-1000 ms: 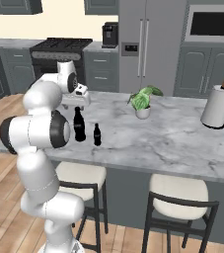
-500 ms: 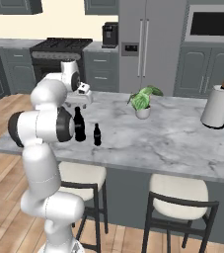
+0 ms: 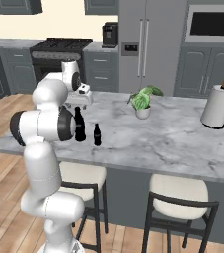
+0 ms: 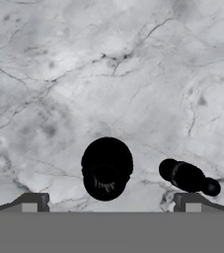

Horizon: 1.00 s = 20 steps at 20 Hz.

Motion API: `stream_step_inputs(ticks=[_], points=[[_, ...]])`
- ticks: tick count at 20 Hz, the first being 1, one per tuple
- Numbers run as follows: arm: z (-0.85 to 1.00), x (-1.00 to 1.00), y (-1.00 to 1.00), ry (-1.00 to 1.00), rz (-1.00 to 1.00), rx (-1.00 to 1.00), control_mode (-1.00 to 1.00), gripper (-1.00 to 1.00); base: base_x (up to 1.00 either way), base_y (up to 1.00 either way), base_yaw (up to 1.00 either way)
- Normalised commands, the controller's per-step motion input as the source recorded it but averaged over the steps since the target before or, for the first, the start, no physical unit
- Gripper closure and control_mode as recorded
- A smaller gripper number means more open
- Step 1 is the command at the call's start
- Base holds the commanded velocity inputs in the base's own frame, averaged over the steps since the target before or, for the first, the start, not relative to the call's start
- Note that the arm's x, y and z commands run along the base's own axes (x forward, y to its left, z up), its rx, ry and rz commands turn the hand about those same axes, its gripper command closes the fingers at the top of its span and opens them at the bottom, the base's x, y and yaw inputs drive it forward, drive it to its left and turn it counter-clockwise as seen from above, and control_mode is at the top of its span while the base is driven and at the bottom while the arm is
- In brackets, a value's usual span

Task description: Place the large bottle from the dining counter next to the other large bottle outside the sink, and place the small bottle from the dining counter next to the other small bottle inside the sink.

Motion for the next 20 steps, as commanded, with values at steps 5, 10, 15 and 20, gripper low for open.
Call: stream_step_inputs(ticks=[5, 10, 15, 20], points=[[-0.04, 0.01, 0.00, 0.00, 0.00, 0.00, -1.00, -1.00, 0.00, 0.00, 0.00], [-0.06, 0.15, 0.00, 0.00, 0.00, 0.00, -1.00, -1.00, 0.00, 0.00, 0.00], [-0.13, 0.10, 0.00, 0.00, 0.00, 0.00, -1.00, -1.00, 0.00, 0.00, 0.00], [-0.12, 0.02, 0.00, 0.01, 0.00, 0.00, -1.00, -1.00, 0.00, 0.00, 0.00]])
